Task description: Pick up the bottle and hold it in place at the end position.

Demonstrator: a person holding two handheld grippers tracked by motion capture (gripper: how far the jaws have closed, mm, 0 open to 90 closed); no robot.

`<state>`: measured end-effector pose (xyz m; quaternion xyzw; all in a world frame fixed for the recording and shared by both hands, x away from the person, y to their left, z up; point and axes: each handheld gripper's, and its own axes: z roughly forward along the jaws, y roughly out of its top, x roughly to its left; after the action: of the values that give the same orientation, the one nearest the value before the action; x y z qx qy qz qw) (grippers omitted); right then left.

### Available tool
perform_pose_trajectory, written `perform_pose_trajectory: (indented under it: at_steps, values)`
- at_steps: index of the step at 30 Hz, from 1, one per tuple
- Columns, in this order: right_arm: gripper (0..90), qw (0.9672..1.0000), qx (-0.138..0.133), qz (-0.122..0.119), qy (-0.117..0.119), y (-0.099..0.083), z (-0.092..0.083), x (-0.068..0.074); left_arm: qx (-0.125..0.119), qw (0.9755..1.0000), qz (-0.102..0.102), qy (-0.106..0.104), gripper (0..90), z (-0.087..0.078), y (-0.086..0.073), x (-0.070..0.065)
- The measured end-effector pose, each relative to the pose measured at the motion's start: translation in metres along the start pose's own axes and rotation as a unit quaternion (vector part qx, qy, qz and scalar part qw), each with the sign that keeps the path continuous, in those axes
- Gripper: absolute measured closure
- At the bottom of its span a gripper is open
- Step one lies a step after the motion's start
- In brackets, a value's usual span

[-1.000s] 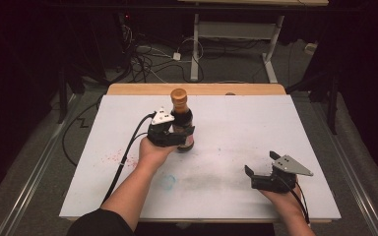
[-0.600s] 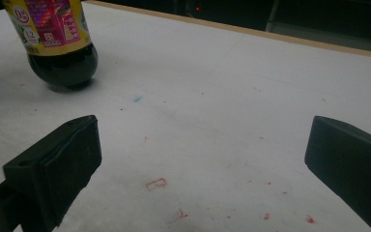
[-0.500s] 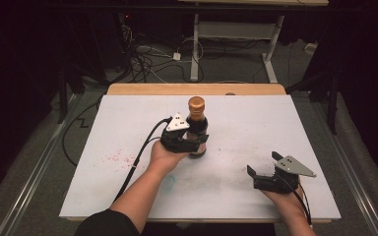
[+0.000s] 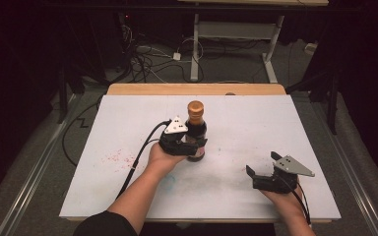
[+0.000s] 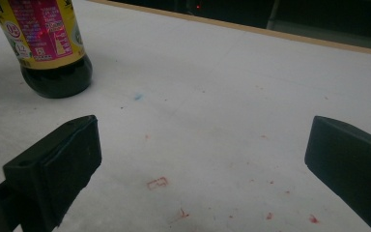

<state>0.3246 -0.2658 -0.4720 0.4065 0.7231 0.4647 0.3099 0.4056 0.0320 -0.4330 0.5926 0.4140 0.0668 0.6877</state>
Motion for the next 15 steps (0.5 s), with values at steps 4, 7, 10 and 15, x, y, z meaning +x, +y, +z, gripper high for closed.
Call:
perform_pose_trajectory:
  at_steps: [4, 7, 10, 15]
  values:
    - [0.4, 1.0000, 0.000, 0.002, 0.001, -0.0002, 0.0001, 0.0000, -0.006, 1.0000, 0.003, -0.004, 28.3, -0.0018, -0.0021, 0.0006]
    - [0.4, 1.0000, 0.002, 0.004, 0.001, 0.0000, 0.0008, 0.0001, -0.006, 0.9999, 0.012, -0.007, 28.1, -0.0034, -0.0042, 0.0008]
    - [0.4, 1.0000, 0.003, 0.004, 0.002, 0.0002, 0.0013, 0.0018, 0.002, 0.9997, 0.019, -0.013, 28.0, -0.0056, -0.0053, 0.0019]
    - [0.4, 0.9999, 0.009, 0.003, 0.009, 0.0002, 0.0029, 0.0018, 0.000, 0.9998, 0.019, -0.008, 27.7, -0.0057, -0.0057, 0.0010]
